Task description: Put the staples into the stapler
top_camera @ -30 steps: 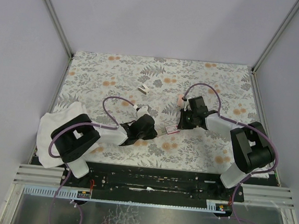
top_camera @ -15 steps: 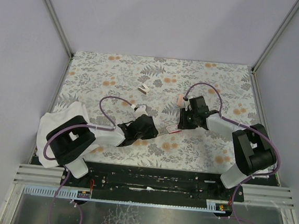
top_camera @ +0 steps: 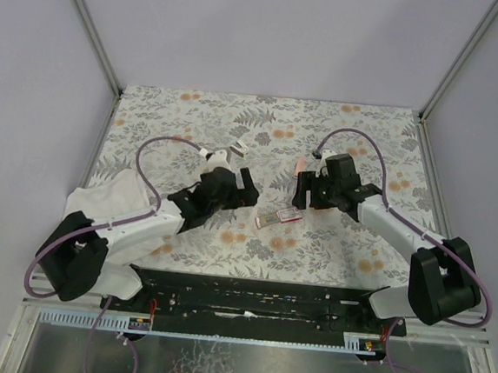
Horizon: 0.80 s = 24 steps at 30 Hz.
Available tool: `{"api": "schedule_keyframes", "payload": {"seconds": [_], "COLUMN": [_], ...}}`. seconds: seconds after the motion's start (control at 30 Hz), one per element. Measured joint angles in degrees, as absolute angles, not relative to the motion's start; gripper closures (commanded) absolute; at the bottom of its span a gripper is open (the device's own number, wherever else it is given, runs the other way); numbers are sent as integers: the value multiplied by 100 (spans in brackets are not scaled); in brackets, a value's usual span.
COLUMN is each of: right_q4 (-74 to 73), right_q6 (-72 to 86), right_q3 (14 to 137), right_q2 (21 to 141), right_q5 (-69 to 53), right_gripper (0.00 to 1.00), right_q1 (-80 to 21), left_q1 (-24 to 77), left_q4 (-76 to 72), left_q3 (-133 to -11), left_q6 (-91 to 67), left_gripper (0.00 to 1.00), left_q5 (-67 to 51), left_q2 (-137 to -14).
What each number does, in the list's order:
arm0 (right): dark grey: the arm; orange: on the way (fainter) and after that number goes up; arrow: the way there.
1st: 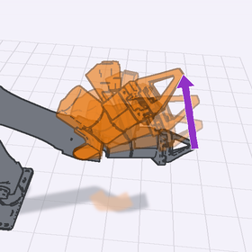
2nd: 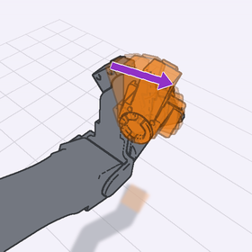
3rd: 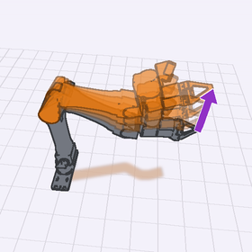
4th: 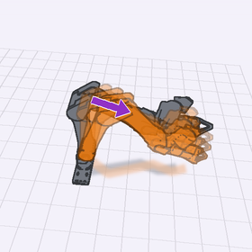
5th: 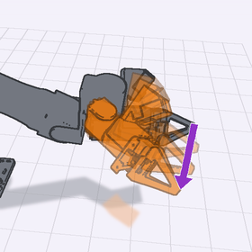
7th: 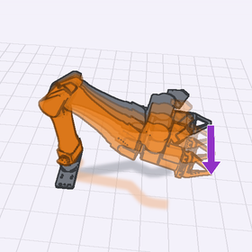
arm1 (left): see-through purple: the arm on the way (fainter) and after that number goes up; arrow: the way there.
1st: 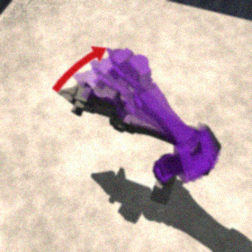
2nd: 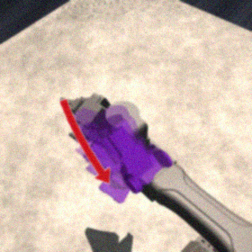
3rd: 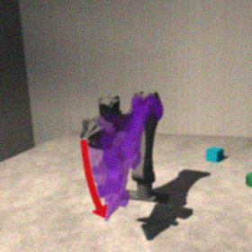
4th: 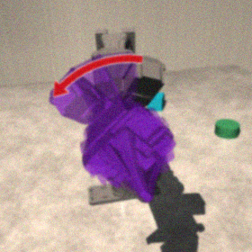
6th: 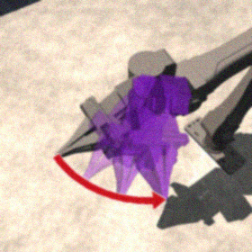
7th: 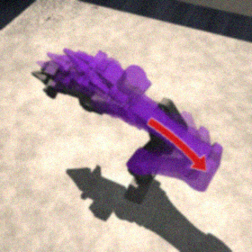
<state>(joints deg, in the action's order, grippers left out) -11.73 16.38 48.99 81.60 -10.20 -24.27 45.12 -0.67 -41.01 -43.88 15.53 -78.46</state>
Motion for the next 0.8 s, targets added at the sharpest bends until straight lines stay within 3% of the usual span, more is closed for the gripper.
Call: {"api": "schedule_keyframes", "payload": {"seconds": [0.2,0.37,0.8], "right_q4": [-1205,-1210,-1219], "right_q6": [1522,1468,1431], "right_q3": [4939,4987,4987], "right_q2": [7719,7679,7529], "right_q5": [-1020,-1048,-1085], "right_gripper": [14,13,12], "right_q1": [-2425,-2423,-2355], "left_q1": [3153,2239,2067], "left_q4": [425,491,1020], "left_q3": [-5087,-6058,-8147], "left_q6": [-3658,-3487,-3791], "left_gripper": [8,10,14], "left_q5": [930,215,-30], "left_q2": [-7909,-8954,-11769]}}
